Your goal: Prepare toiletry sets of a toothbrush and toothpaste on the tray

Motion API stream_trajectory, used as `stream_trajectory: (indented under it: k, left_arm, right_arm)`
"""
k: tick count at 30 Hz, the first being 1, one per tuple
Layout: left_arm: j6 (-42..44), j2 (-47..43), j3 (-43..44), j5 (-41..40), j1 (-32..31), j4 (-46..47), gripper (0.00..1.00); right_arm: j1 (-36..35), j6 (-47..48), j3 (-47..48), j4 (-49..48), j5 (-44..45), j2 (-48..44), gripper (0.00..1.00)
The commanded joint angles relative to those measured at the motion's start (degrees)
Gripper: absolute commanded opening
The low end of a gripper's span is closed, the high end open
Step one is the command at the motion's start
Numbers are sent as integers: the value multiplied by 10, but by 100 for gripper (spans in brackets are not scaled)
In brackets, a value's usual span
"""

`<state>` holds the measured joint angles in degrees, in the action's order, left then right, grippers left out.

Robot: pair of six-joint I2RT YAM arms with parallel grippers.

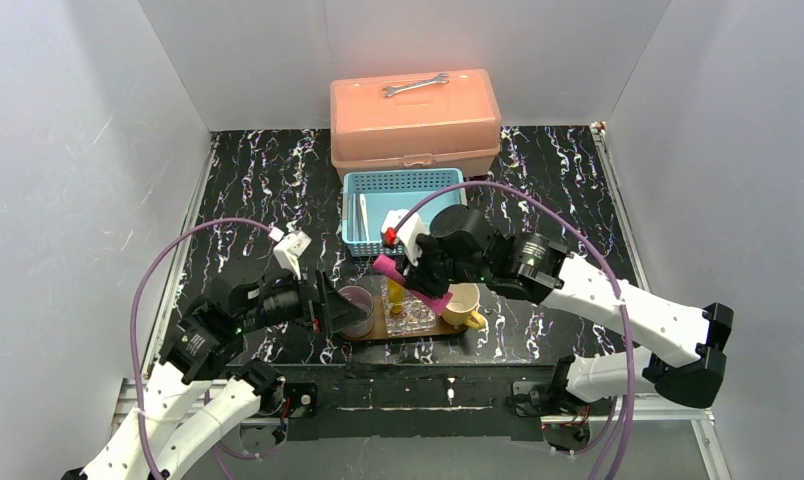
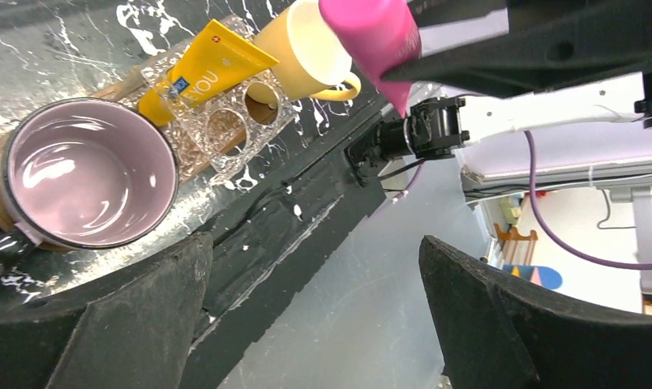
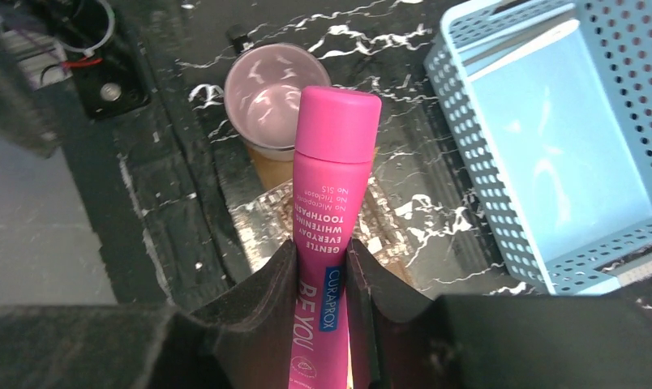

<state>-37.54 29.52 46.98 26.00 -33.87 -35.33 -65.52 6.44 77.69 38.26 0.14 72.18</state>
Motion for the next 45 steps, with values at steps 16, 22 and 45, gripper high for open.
stream_trajectory:
  k: [16,22,45]
  left_arm:
    - [-47,91,-21,224,3,98,89]
    - [-46,85,-43,273,3,136,63]
    - [-23,71,-57,308,3,140,0]
  right_arm:
    - [-94,11,-10,-31,-149,-10,3]
    - [-97,4,6,-42,-154,5,4]
    - [-99,-3,21,-48,-142,18,12]
